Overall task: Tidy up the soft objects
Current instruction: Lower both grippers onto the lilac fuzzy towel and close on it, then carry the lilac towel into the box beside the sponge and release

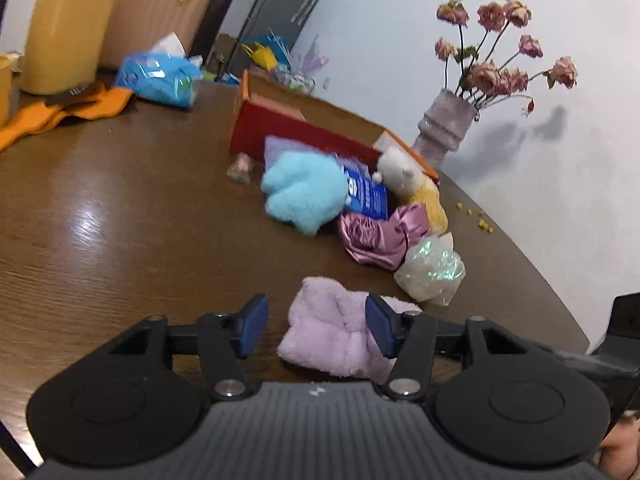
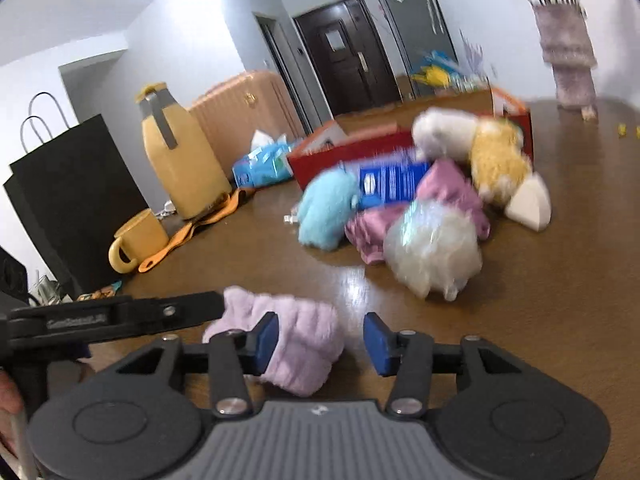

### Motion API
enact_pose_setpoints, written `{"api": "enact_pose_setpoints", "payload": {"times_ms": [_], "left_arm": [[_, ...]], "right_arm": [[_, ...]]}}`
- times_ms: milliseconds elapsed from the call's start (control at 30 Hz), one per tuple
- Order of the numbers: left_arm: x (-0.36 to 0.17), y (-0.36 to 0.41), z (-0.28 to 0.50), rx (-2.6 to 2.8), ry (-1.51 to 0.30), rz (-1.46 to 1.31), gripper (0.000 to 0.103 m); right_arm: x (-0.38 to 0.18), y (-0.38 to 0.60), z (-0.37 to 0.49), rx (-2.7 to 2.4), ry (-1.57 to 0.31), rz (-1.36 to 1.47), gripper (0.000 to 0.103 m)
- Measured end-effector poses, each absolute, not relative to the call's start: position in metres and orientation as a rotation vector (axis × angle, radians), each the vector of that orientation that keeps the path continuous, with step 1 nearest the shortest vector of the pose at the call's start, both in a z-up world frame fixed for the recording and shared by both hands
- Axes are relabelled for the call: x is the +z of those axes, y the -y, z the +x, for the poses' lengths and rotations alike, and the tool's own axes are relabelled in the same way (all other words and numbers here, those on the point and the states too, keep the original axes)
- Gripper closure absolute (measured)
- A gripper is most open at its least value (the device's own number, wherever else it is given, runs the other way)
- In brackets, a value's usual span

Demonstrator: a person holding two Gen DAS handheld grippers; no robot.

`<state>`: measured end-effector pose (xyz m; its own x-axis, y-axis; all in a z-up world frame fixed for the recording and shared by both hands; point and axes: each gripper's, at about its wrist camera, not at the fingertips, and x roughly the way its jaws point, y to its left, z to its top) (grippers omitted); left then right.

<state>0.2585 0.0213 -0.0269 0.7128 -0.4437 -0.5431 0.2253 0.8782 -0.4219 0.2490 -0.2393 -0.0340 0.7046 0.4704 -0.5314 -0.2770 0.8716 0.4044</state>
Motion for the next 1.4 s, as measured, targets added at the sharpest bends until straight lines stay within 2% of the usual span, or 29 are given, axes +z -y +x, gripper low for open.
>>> {"api": "enact_pose_setpoints", "payload": {"times_ms": [67,300,367,533,733,800,900,1033,1167,1267,1300,1333,1400], "left_arm": [[-0.034,-0.02,0.266,-0.382,-0.728,-0.352,0.075],[-0.046,-0.022,0.273,-0.376,-0.741,-0.379,0.075],[-0.046,-0.021,0.273,-0.379,-0.735,-0.37,0.076],[-0.042,-0.018,0.272,-0.397,-0.728,-0.356,0.084],[0.004,-0.011,0.291,-0.501,-0.614,-0.361,0.086],[0.033,-0.004,0.322,-0.546,-0.567,-0.365,0.086],[0.073,0.015,0.403,-0.575,-0.591,-0.364,0.086],[0.09,0.052,0.525,-0.541,-0.677,-0.301,0.086],[0.057,0.075,0.648,-0.475,-0.829,-0.32,0.086],[0.021,0.086,0.701,-0.391,-0.916,-0.32,0.085],[0.012,0.091,0.71,-0.378,-0.929,-0.289,0.083],[0.004,0.097,0.718,-0.339,-0.947,-0.245,0.072],[-0.004,0.103,0.718,-0.336,-0.93,-0.203,0.071]], "right_arm": [[-0.041,0.236,0.251,0.413,-0.669,0.331,0.065],[-0.046,0.234,0.253,0.39,-0.644,0.324,0.069],[-0.046,0.234,0.255,0.408,-0.643,0.338,0.076],[-0.04,0.23,0.254,0.409,-0.632,0.298,0.081],[0.004,0.253,0.275,0.443,-0.536,0.335,0.082],[0.03,0.262,0.301,0.452,-0.478,0.302,0.082],[0.07,0.277,0.367,0.442,-0.439,0.24,0.082],[0.101,0.288,0.495,0.43,-0.509,0.175,0.082],[0.084,0.291,0.628,0.371,-0.675,0.178,0.082],[0.044,0.292,0.695,0.331,-0.812,0.194,0.082],[0.032,0.29,0.707,0.325,-0.846,0.188,0.082],[0.021,0.287,0.716,0.323,-0.866,0.185,0.081],[0.007,0.287,0.729,0.302,-0.886,0.183,0.077]]}}
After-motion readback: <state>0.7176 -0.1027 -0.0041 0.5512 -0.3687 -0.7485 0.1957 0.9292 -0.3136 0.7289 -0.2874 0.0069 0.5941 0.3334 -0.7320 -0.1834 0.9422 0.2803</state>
